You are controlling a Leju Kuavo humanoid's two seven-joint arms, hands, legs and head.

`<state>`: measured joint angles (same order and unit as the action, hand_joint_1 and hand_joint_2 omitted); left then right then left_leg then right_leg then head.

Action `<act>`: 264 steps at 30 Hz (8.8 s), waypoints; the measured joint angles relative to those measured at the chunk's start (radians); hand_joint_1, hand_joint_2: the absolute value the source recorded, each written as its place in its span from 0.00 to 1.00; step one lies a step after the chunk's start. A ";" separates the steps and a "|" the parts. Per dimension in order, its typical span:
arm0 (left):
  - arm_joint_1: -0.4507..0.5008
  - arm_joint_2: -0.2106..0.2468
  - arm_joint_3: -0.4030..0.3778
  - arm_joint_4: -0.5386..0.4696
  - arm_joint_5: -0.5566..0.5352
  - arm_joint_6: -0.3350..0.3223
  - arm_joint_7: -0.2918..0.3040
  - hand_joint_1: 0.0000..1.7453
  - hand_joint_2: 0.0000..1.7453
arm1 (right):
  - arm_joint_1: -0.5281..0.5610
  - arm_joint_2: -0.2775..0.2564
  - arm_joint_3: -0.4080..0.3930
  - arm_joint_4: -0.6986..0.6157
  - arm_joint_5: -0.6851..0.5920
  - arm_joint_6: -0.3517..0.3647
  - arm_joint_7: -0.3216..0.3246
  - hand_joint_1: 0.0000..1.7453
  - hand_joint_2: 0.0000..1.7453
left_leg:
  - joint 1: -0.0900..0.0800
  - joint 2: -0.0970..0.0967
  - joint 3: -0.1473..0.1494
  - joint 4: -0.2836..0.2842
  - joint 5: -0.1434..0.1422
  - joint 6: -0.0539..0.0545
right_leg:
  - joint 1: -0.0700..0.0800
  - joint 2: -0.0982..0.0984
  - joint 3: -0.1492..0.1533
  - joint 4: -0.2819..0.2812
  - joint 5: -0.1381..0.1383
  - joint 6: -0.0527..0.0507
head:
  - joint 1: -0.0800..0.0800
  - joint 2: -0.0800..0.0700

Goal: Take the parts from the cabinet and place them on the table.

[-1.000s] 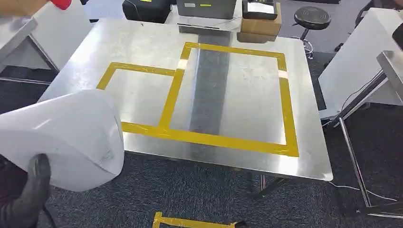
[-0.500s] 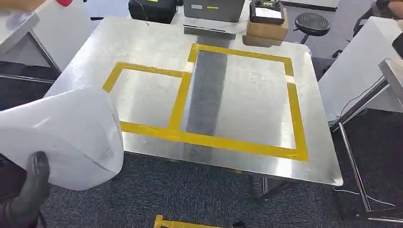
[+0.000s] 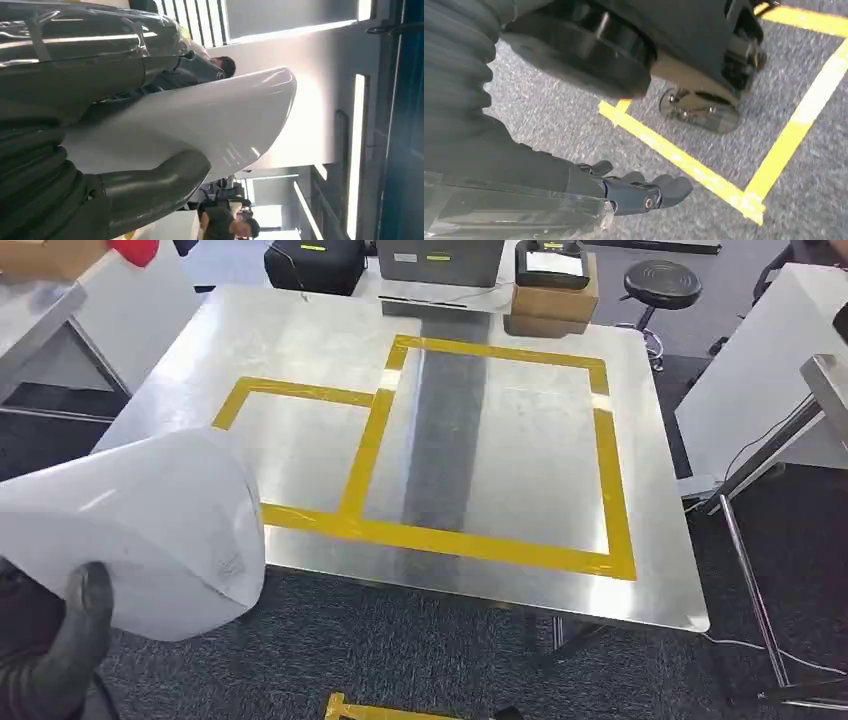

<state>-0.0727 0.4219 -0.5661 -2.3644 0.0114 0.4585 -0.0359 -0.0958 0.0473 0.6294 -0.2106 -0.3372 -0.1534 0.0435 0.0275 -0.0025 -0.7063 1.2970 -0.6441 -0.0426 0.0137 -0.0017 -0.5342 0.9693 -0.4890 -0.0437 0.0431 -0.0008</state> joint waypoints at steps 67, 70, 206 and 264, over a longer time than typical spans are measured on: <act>-0.626 0.226 -0.127 0.473 -0.659 -0.715 0.494 1.00 1.00 | -0.065 0.003 0.125 -0.001 0.002 0.068 0.056 0.00 1.00 | -0.011 -0.025 0.130 -0.250 0.118 0.036 | -0.030 0.000 -0.010 0.039 -0.032 0.071 | 0.002 0.000; -0.652 0.183 -0.196 0.567 -0.683 -0.712 0.466 1.00 1.00 | -0.069 0.004 0.134 -0.001 0.004 0.071 0.063 0.00 1.00 | -0.011 -0.028 0.129 -0.250 0.119 0.036 | -0.030 -0.001 -0.009 0.039 -0.032 0.071 | 0.002 0.000; -0.963 -0.122 -0.505 1.472 -0.758 -0.584 0.350 0.00 1.00 | -0.080 -0.026 0.249 0.002 -0.042 0.122 0.086 0.00 1.00 | -0.011 -0.006 0.133 -0.251 0.118 0.037 | -0.030 0.008 -0.004 0.036 -0.030 0.072 | 0.000 0.000; -1.035 0.331 -0.336 0.994 -0.612 -0.811 0.650 0.00 0.00 | -0.043 -0.029 0.275 0.002 -0.121 0.101 0.076 0.00 1.00 | -0.010 0.019 0.138 -0.252 0.116 0.035 | -0.030 0.022 -0.004 0.038 -0.029 0.070 | -0.002 0.000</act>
<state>-1.1078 0.7531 -0.9018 -1.3699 -0.6008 -0.3525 0.6145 -0.1391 0.0179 0.9041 -0.2090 -0.4585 -0.0526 0.1190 0.0173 0.0168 -0.5681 1.0446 -0.5286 -0.0077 -0.0159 0.0202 -0.5381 1.0070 -0.5182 0.0265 0.0416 -0.0008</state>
